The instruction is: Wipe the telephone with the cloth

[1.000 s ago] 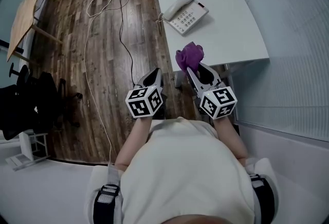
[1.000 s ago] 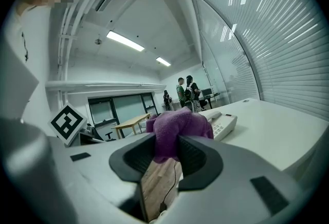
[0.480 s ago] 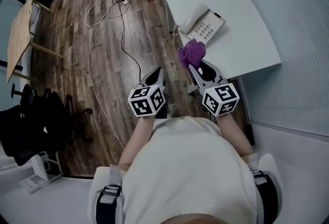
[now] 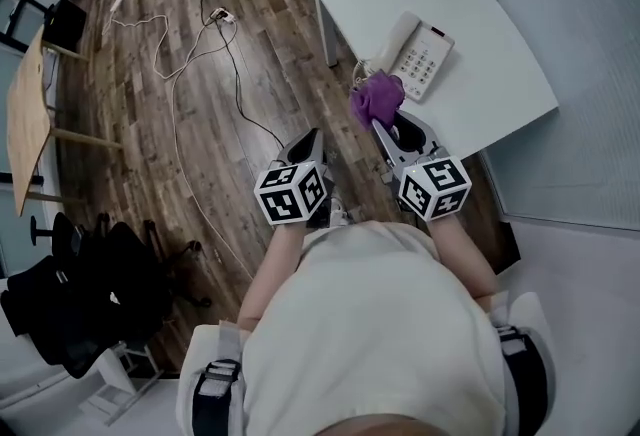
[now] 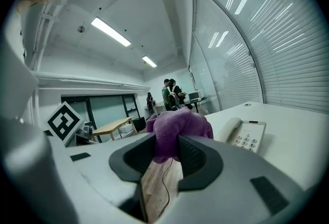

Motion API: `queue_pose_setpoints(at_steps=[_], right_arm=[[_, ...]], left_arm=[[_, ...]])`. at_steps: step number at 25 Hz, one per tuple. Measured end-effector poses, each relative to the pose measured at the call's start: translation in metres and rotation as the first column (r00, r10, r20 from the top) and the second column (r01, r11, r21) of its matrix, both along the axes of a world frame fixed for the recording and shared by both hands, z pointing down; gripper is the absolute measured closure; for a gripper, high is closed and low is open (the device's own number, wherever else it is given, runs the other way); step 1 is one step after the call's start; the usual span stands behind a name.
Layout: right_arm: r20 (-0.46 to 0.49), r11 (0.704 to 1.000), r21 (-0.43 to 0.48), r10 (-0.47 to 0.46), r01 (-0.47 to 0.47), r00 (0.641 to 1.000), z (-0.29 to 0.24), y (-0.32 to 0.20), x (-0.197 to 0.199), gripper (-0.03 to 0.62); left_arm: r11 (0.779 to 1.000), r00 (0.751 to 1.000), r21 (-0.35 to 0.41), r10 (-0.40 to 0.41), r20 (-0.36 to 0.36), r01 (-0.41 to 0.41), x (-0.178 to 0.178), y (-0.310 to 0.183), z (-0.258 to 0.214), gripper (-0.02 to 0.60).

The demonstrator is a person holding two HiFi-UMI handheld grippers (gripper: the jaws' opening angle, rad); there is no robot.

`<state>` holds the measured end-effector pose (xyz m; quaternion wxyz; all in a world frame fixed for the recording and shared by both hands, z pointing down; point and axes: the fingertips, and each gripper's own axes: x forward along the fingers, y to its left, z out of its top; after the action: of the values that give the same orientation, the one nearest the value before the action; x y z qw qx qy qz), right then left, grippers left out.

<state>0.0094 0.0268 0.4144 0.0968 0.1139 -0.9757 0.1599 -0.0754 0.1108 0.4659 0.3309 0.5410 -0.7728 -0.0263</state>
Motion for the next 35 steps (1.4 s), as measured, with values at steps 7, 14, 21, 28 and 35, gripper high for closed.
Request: queue_pose_setpoints(at_steps=[7, 14, 21, 28, 35], right_arm=[[-0.004, 0.997, 0.006, 0.082, -0.082, 0.997, 0.003, -0.005, -0.031, 0.459], [-0.016, 0.987, 0.027, 0.159, -0.158, 0.987, -0.002, -0.015, -0.045, 0.459], [-0.015, 0.967, 0.063, 0.247, -0.246, 0.969, -0.007, -0.044, -0.041, 0.459], [-0.002, 0.943, 0.107, 0.318, -0.316, 0.948, -0.018, -0.099, -0.038, 0.459], [-0.007, 0.925, 0.118, 0.366, -0.362, 0.931, -0.016, -0.170, -0.053, 0.459]], left_arm=[[0.997, 0.997, 0.000, 0.082, -0.012, -0.082, -0.035, -0.010, 0.008, 0.561], [0.989, 0.988, 0.009, 0.148, -0.037, -0.148, -0.053, -0.021, 0.010, 0.561], [0.978, 0.977, 0.008, 0.208, -0.055, -0.208, -0.056, -0.039, 0.015, 0.561], [0.968, 0.967, 0.015, 0.249, -0.059, -0.249, -0.059, -0.073, 0.010, 0.561], [0.957, 0.956, -0.014, 0.289, -0.053, -0.290, -0.079, -0.124, 0.015, 0.561]])
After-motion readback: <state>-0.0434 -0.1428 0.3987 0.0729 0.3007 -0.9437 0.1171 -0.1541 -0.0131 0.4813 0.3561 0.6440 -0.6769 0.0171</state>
